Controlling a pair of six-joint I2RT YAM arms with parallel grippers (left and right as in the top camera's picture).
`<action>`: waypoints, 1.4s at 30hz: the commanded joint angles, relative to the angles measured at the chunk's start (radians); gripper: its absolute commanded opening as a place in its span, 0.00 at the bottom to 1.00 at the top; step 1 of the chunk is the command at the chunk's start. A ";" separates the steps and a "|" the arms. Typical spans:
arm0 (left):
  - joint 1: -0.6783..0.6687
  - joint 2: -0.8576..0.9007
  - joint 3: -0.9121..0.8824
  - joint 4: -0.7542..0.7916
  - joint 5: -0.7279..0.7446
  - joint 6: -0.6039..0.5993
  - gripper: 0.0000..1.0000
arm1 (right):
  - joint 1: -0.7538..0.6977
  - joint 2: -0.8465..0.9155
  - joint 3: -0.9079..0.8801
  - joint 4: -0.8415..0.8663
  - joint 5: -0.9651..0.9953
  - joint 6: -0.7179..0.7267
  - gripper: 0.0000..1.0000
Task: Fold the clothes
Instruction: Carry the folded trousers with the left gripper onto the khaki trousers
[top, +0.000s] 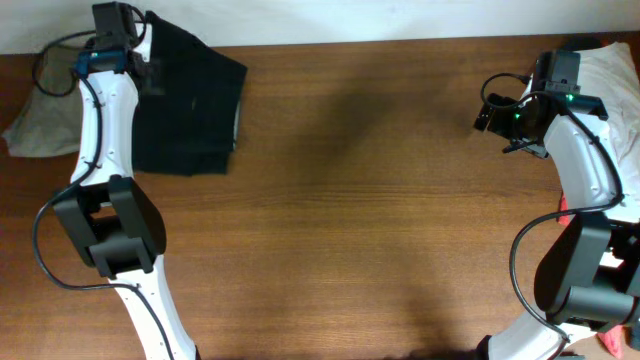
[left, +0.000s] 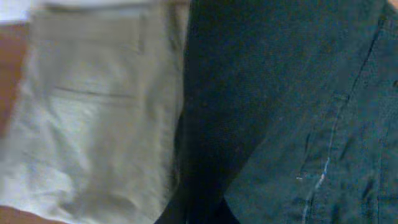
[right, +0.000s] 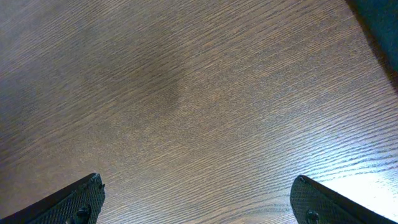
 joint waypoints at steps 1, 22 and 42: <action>0.029 0.003 0.029 0.087 -0.065 0.027 0.01 | -0.003 -0.020 0.019 0.003 0.009 -0.007 0.99; 0.041 0.002 0.109 0.193 -0.186 0.024 0.01 | -0.003 -0.020 0.019 0.003 0.009 -0.007 0.99; 0.108 0.036 0.174 0.148 -0.212 -0.009 0.01 | -0.003 -0.020 0.019 0.003 0.009 -0.007 0.98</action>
